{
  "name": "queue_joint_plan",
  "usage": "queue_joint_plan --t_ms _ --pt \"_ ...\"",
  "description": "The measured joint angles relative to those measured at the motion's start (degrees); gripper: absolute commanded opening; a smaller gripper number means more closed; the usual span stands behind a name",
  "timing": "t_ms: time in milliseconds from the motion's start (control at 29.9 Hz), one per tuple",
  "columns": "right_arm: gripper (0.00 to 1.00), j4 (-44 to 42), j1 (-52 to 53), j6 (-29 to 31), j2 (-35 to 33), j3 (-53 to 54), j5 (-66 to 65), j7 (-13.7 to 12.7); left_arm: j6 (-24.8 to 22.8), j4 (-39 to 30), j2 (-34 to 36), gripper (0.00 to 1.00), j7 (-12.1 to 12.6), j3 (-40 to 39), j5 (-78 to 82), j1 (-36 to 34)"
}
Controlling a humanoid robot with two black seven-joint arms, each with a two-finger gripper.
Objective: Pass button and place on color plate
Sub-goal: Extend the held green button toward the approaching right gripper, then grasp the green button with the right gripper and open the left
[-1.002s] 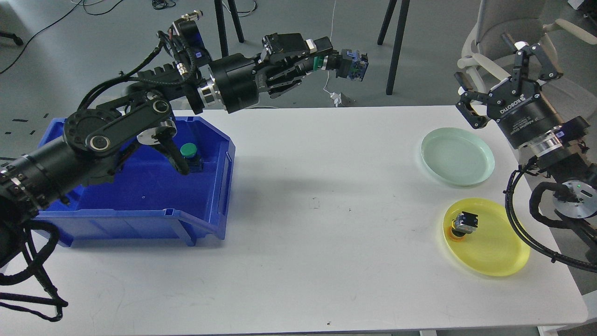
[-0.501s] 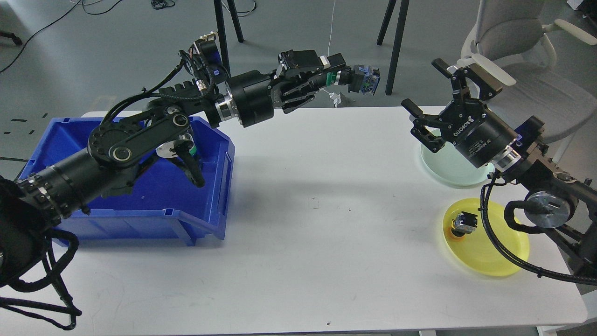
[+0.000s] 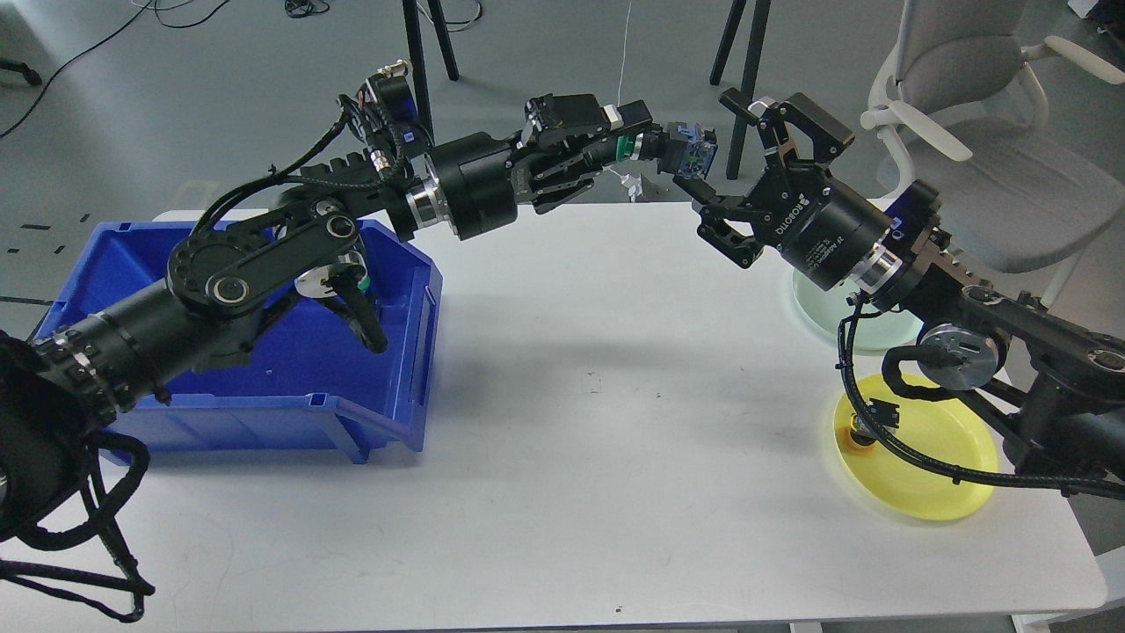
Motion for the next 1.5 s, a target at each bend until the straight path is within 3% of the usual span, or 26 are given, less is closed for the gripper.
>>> queue_joint_plan --t_ms 134,735,935,1136,1303,1403,1503 --pt "0.73 0.0 0.2 0.0 1.0 -0.2 0.0 0.0 0.0 0.0 0.0 0.33 0.0 0.0 0.0 0.0" --pt "0.54 1.4 -0.3 0.0 1.3 -0.4 -0.8 0.0 0.0 0.0 -0.1 0.33 0.0 -0.1 0.1 0.0" --pt "0.41 2.8 -0.4 0.0 1.3 -0.3 -0.9 0.0 0.0 0.0 -0.1 0.33 0.0 -0.1 0.0 0.0" --pt "0.2 3.0 -0.5 0.0 1.2 -0.3 -0.8 0.0 0.0 0.1 -0.1 0.34 0.0 -0.1 0.0 0.0" --pt "0.15 3.0 -0.5 0.0 1.3 -0.2 -0.8 0.0 0.0 0.0 0.0 0.34 0.0 -0.1 0.0 0.0" --pt "0.12 3.0 -0.6 0.0 1.3 -0.1 -0.8 0.0 0.0 0.0 0.0 0.43 0.0 -0.1 0.0 0.0" --pt "0.1 2.9 -0.6 0.0 1.3 -0.1 -0.8 0.0 0.0 0.0 0.0 0.65 0.0 -0.1 0.0 0.0"
